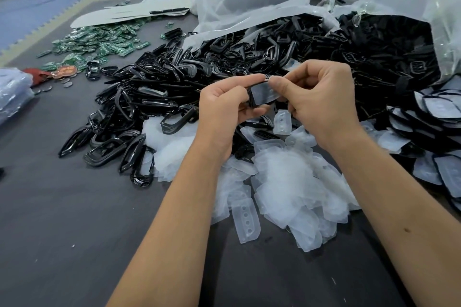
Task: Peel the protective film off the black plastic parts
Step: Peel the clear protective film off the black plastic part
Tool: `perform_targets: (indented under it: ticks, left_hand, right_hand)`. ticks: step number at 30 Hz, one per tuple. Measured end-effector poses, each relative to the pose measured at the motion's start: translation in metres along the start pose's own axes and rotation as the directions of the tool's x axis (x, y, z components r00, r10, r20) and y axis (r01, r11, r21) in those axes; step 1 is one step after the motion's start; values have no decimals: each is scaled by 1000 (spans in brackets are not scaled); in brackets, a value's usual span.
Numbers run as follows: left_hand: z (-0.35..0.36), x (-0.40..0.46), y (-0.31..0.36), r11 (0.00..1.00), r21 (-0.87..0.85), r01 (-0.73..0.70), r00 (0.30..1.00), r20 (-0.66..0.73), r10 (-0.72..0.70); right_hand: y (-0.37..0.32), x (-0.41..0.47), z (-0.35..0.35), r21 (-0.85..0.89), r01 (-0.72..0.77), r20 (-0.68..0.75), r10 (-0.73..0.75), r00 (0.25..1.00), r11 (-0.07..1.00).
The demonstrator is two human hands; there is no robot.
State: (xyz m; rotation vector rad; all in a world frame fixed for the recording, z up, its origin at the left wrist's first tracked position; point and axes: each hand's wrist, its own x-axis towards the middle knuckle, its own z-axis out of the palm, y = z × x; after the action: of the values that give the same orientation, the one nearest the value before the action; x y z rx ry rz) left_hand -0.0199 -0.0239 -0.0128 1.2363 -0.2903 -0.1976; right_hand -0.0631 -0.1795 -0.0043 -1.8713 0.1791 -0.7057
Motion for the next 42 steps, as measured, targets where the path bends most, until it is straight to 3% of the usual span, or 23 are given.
perform_targets:
  ticks: [15, 24, 42]
  left_hand:
    - [2, -1, -3, 995, 84, -57, 998, -31, 60]
    - [2, -2, -3, 997, 63, -35, 998, -44, 38]
    - [5, -2, -3, 997, 63, -40, 998, -46, 43]
  right_hand:
    - [-4, -3, 5, -67, 27, -40, -29, 999, 997]
    - [-9, -5, 6, -179, 161, -36, -170, 985, 971]
    - [-4, -4, 5, -115, 31, -69, -39, 997, 993]
